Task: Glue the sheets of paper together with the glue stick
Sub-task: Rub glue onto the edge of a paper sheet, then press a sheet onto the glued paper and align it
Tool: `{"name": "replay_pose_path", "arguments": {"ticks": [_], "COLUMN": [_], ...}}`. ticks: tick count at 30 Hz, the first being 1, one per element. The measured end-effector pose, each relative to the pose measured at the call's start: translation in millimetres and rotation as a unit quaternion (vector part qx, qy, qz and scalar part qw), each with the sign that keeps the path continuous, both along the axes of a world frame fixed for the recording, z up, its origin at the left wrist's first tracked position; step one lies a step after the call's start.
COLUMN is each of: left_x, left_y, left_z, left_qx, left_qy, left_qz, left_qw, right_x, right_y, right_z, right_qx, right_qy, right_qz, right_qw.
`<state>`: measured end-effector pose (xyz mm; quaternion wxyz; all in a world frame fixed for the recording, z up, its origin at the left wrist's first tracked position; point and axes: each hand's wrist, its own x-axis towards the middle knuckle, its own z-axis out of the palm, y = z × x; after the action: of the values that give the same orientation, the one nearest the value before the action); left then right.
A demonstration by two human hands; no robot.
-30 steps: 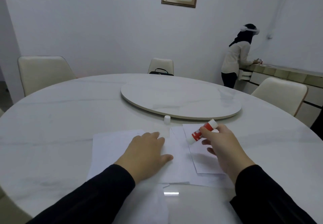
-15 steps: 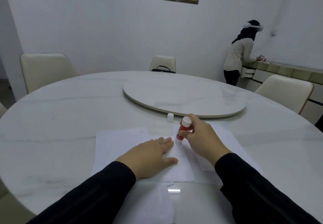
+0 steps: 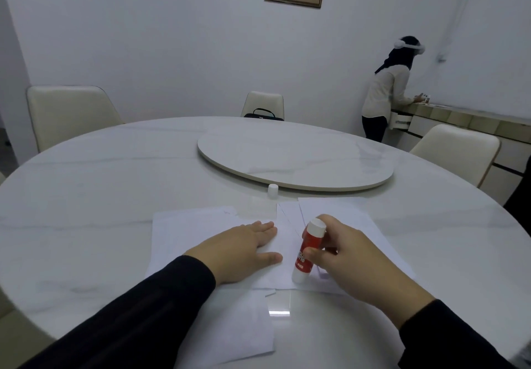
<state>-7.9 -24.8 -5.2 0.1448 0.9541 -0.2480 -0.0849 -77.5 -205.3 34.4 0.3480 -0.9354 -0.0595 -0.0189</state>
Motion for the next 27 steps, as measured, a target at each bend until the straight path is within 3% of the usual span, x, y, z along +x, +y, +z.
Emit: {"name": "replay_pose_path", "arguments": {"ticks": [4, 6, 9, 13, 15, 20, 24, 27], "left_x": [0.1, -0.1, -1.4, -2.5, -2.3, 1.0, 3.0, 1.7], "left_y": [0.5, 1.4, 1.8, -1.6, -4.6, -5.4, -3.0, -2.6], "left_z": [0.1, -0.6, -0.4, -0.6, -2.3, -5.7, -5.1, -1.6], "left_qx": [-0.002, -0.011, -0.027, -0.024, -0.029, -0.052, -0.080, -0.091], "left_qy": [0.001, 0.000, -0.002, -0.016, -0.022, -0.043, -0.075, -0.104], "left_qz": [0.002, 0.001, 0.006, 0.001, -0.007, -0.021, -0.017, -0.019], "left_qw": [1.000, 1.000, 1.000, 1.000, 0.999, 0.998, 0.994, 0.990], "right_x": [-11.8, -14.4, -12.1, 16.0, 39.5, 90.4, 121.5, 144.0], "right_y": [-6.0, -11.8, -23.7, -27.3, -20.5, 12.5, 47.0, 60.0], "right_z": [2.4, 9.4, 28.7, 40.8, 37.8, 25.7, 8.3, -7.5], "right_qx": [0.054, 0.206, 0.475, 0.620, 0.644, 0.546, 0.348, 0.240], "right_qy": [0.026, 0.028, 0.001, 0.001, 0.018, -0.008, -0.067, -0.082], "right_qz": [0.021, 0.030, 0.022, -0.016, -0.052, -0.047, -0.049, -0.069], "right_qw": [0.998, 0.978, 0.880, 0.785, 0.763, 0.837, 0.934, 0.965]}}
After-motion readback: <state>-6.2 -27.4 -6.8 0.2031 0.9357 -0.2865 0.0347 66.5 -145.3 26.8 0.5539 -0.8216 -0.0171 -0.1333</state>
